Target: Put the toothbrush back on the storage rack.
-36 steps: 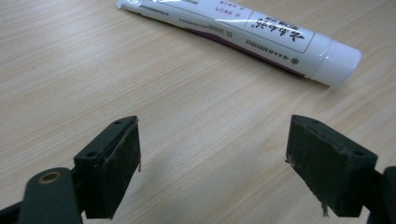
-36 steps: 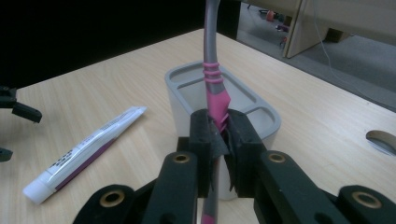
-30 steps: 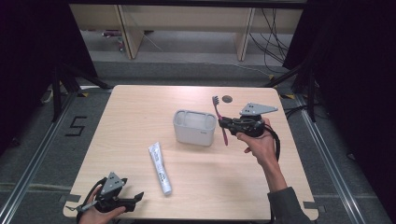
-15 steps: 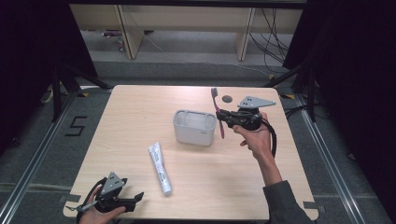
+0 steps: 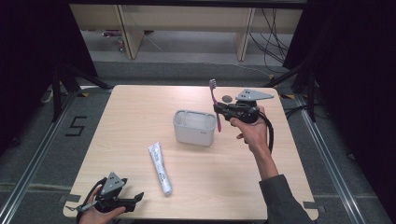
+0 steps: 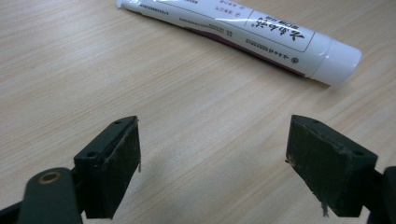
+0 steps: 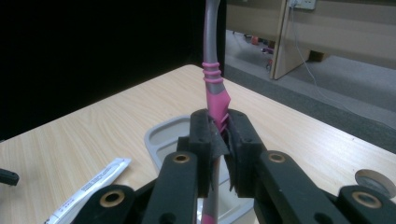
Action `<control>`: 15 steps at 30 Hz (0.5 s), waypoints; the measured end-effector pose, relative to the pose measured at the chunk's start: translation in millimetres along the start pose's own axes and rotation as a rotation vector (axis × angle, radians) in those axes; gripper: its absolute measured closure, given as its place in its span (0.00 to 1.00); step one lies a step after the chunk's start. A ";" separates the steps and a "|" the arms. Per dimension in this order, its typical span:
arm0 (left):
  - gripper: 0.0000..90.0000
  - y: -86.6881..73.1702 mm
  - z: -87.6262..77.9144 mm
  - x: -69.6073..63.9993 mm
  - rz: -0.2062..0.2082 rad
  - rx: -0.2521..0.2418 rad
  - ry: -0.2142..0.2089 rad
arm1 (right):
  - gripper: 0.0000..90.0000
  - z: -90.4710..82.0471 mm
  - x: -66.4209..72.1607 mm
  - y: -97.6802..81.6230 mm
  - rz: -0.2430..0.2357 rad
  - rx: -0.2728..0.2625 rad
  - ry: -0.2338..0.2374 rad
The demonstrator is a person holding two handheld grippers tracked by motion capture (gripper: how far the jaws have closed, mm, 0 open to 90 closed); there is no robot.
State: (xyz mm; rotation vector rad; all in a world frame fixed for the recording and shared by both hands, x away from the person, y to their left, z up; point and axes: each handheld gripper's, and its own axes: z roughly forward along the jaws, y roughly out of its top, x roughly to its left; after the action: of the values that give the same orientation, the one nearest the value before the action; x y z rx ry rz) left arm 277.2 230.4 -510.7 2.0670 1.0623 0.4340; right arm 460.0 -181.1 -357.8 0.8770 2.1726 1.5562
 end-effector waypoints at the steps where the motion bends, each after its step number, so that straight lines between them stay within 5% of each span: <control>1: 0.19 0.0 0.0 0.0 0.000 0.000 0.000 | 0.91 0.0 0.0 0.0 0.000 0.000 0.000; 12: 0.19 0.6 0.1 -1.1 -0.009 0.004 0.000 | 0.91 10.2 -4.0 5.4 0.031 0.000 -0.012; 15: 0.19 0.5 0.2 -1.0 -0.008 0.005 0.002 | 0.91 14.0 -5.8 7.7 0.009 0.000 -0.018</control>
State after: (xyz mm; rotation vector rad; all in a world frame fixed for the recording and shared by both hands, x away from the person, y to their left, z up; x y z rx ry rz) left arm 277.0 229.3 -510.5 2.0659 1.0735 0.4300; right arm 474.8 -173.0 -356.0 0.8985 2.1596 1.5461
